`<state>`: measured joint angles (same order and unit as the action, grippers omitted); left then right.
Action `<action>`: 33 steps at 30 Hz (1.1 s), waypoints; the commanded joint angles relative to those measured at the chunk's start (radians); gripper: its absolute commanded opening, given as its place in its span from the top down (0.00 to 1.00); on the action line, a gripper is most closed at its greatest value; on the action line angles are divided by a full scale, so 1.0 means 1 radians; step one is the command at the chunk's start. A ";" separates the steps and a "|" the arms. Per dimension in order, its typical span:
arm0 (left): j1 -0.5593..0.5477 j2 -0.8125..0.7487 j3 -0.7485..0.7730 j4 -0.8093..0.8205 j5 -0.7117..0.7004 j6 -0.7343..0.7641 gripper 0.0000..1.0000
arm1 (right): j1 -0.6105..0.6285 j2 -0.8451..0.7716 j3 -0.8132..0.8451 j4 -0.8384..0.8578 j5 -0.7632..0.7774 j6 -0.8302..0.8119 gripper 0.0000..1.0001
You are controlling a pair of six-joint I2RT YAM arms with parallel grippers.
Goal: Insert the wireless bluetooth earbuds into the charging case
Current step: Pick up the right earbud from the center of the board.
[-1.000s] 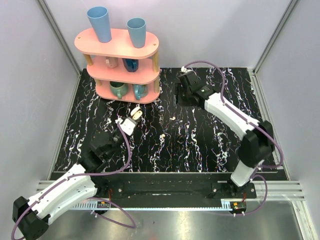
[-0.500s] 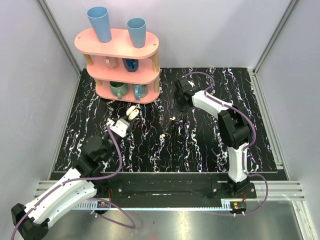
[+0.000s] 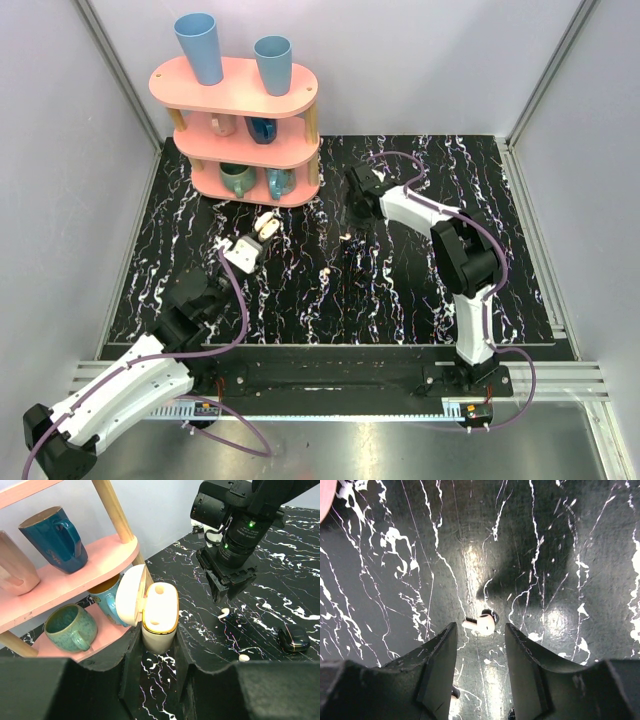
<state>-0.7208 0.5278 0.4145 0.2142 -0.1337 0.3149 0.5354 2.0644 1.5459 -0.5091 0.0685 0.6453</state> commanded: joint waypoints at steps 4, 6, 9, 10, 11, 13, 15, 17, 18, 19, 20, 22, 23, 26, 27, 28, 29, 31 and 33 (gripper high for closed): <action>-0.003 0.000 0.010 0.042 -0.032 -0.008 1.00 | 0.054 0.008 -0.004 0.006 0.088 0.011 0.50; -0.003 0.003 0.012 0.043 -0.030 -0.008 1.00 | 0.057 0.022 0.003 -0.003 0.114 0.005 0.51; -0.003 0.001 0.013 0.036 -0.032 -0.008 1.00 | 0.063 0.031 0.013 -0.017 0.137 -0.001 0.53; -0.003 0.000 0.012 0.036 -0.032 -0.005 1.00 | 0.064 0.031 0.011 -0.020 0.152 -0.004 0.53; -0.003 0.000 0.012 0.034 -0.035 -0.005 1.00 | 0.066 0.030 0.008 -0.020 0.163 -0.003 0.54; -0.003 -0.005 0.009 0.036 -0.037 -0.007 1.00 | 0.072 0.037 0.011 -0.020 0.172 -0.004 0.55; -0.003 -0.008 0.007 0.040 -0.035 -0.008 1.00 | 0.074 0.045 0.014 -0.020 0.174 -0.004 0.56; -0.005 -0.008 0.007 0.036 -0.037 -0.007 1.00 | 0.077 0.049 0.022 -0.022 0.182 -0.003 0.56; -0.003 -0.008 0.007 0.034 -0.037 -0.008 1.00 | 0.077 0.056 0.026 -0.020 0.185 -0.001 0.56; -0.003 -0.008 0.007 0.034 -0.037 -0.007 1.00 | 0.078 0.060 0.029 -0.020 0.186 -0.001 0.57; -0.003 -0.009 0.007 0.034 -0.037 -0.007 1.00 | 0.078 0.063 0.033 -0.022 0.185 -0.003 0.57; -0.003 -0.011 0.006 0.033 -0.038 -0.007 1.00 | 0.080 0.069 0.034 -0.023 0.186 0.002 0.58; -0.005 -0.012 0.007 0.031 -0.038 -0.008 1.00 | 0.078 0.069 0.034 -0.023 0.186 0.002 0.58; -0.003 -0.015 0.006 0.033 -0.041 -0.007 1.00 | 0.087 0.069 0.033 -0.028 0.200 -0.001 0.60; -0.003 -0.015 0.006 0.034 -0.041 -0.007 1.00 | 0.089 0.069 0.031 -0.026 0.198 -0.001 0.60; -0.005 -0.015 0.006 0.034 -0.041 -0.004 1.00 | 0.090 0.071 0.029 -0.026 0.200 -0.003 0.60; -0.003 -0.015 0.004 0.036 -0.041 -0.004 1.00 | 0.094 0.071 0.031 -0.032 0.201 -0.003 0.60; -0.003 -0.014 0.006 0.034 -0.041 -0.007 1.00 | 0.098 0.066 0.025 -0.032 0.208 -0.004 0.60; -0.005 -0.014 0.006 0.033 -0.043 -0.005 1.00 | 0.098 0.066 0.025 -0.035 0.208 -0.003 0.60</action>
<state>-0.7208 0.5247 0.4145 0.2142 -0.1467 0.3145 0.6159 2.1216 1.5482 -0.5209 0.2459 0.6437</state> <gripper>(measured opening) 0.324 0.404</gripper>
